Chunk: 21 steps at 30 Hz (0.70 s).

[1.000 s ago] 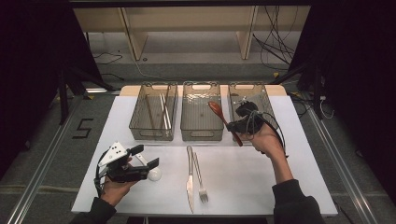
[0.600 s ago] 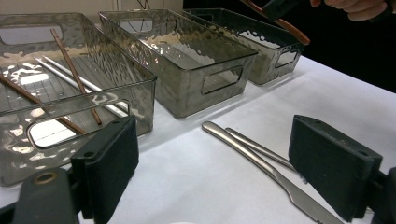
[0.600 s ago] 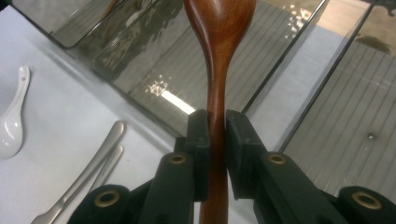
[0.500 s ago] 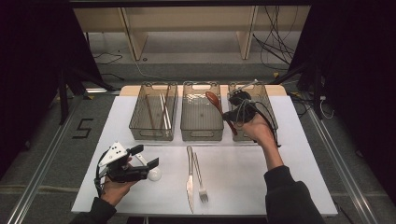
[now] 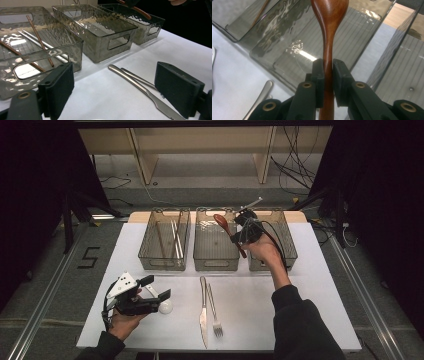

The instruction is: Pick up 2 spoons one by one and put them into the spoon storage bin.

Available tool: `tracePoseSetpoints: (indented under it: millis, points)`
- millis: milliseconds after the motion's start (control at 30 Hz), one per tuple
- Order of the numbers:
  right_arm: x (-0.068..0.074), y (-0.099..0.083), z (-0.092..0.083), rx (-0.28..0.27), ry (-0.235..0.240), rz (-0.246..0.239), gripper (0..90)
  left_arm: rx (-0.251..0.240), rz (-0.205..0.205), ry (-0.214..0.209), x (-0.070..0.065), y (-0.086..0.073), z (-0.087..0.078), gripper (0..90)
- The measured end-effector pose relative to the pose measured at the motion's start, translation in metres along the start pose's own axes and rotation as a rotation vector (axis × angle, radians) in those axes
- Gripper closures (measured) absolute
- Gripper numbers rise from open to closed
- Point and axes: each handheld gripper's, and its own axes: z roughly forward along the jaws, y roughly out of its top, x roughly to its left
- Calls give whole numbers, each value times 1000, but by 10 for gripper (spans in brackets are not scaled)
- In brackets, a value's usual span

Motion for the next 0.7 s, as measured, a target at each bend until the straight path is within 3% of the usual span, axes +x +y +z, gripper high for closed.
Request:
tracePoseSetpoints:
  millis: [700]
  points:
    - [7, 22, 35, 56, -27, -9, 812, 7, 9, -6, -2, -1, 2, 159]
